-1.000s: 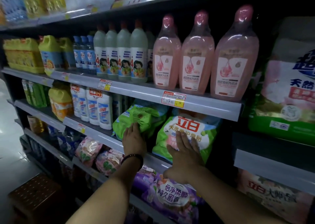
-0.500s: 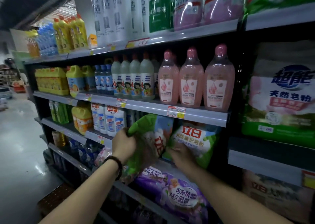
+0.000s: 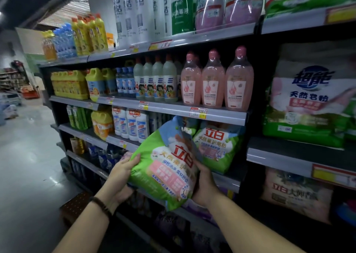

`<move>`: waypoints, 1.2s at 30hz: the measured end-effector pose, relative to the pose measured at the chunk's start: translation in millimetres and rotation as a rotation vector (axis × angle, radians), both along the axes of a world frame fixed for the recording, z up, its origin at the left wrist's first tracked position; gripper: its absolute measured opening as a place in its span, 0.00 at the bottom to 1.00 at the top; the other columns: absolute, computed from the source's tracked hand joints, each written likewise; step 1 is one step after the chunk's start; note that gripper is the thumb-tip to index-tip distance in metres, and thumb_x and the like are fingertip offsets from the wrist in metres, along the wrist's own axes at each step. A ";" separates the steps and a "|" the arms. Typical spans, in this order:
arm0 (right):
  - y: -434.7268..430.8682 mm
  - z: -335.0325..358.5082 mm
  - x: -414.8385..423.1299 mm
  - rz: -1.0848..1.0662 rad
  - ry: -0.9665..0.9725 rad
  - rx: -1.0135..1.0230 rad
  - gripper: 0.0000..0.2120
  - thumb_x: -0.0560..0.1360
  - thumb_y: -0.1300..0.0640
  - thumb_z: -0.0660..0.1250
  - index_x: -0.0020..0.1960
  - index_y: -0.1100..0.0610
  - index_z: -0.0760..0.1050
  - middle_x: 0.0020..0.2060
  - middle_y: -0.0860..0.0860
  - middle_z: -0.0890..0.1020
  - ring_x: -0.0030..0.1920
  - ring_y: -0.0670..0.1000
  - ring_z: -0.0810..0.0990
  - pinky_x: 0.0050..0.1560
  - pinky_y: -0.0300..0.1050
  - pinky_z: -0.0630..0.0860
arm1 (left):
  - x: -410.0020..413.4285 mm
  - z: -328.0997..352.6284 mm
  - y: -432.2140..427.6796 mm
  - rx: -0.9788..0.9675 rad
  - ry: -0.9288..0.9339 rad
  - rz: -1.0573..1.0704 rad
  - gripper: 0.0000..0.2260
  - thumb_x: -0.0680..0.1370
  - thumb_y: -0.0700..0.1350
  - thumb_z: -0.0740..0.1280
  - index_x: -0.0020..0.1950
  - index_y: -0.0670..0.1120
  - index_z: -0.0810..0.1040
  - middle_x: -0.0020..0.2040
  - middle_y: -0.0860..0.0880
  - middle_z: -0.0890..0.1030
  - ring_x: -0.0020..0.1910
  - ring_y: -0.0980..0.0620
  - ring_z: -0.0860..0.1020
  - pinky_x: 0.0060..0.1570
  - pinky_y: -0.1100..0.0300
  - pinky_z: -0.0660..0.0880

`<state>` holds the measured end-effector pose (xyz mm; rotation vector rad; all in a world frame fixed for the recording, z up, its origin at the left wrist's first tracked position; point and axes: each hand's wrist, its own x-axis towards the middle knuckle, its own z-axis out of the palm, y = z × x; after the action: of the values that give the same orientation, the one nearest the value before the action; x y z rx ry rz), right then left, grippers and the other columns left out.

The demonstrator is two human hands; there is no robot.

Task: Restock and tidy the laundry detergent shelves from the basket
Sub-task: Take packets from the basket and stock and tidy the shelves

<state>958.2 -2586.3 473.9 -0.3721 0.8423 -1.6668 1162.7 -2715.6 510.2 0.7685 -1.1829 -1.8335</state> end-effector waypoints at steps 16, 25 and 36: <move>-52.5 16.7 8.3 -0.422 0.344 0.084 0.25 0.68 0.62 0.80 0.61 0.47 0.77 0.49 0.53 0.89 0.46 0.61 0.90 0.47 0.68 0.86 | -61.9 -91.7 68.2 0.278 0.327 0.209 0.24 0.76 0.36 0.75 0.69 0.52 0.77 0.59 0.38 0.87 0.52 0.33 0.87 0.49 0.32 0.82; -100.8 7.0 -50.0 -0.415 0.408 0.086 0.30 0.71 0.69 0.77 0.66 0.47 0.75 0.55 0.56 0.87 0.48 0.63 0.89 0.40 0.62 0.85 | -93.0 -97.3 -4.0 -0.001 0.112 0.223 0.22 0.75 0.52 0.80 0.68 0.54 0.80 0.60 0.46 0.88 0.59 0.40 0.86 0.62 0.32 0.80; -197.3 25.5 -103.1 -0.637 0.508 0.134 0.27 0.72 0.66 0.78 0.64 0.48 0.73 0.55 0.56 0.84 0.47 0.61 0.88 0.47 0.65 0.86 | -163.5 -77.6 -86.6 -0.287 -0.051 0.225 0.33 0.70 0.46 0.84 0.70 0.53 0.72 0.61 0.47 0.86 0.57 0.47 0.87 0.56 0.40 0.84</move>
<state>855.1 -2783.6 499.3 -0.4746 1.5632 -2.1163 999.2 -2802.3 432.6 0.7530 -1.3007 -1.4311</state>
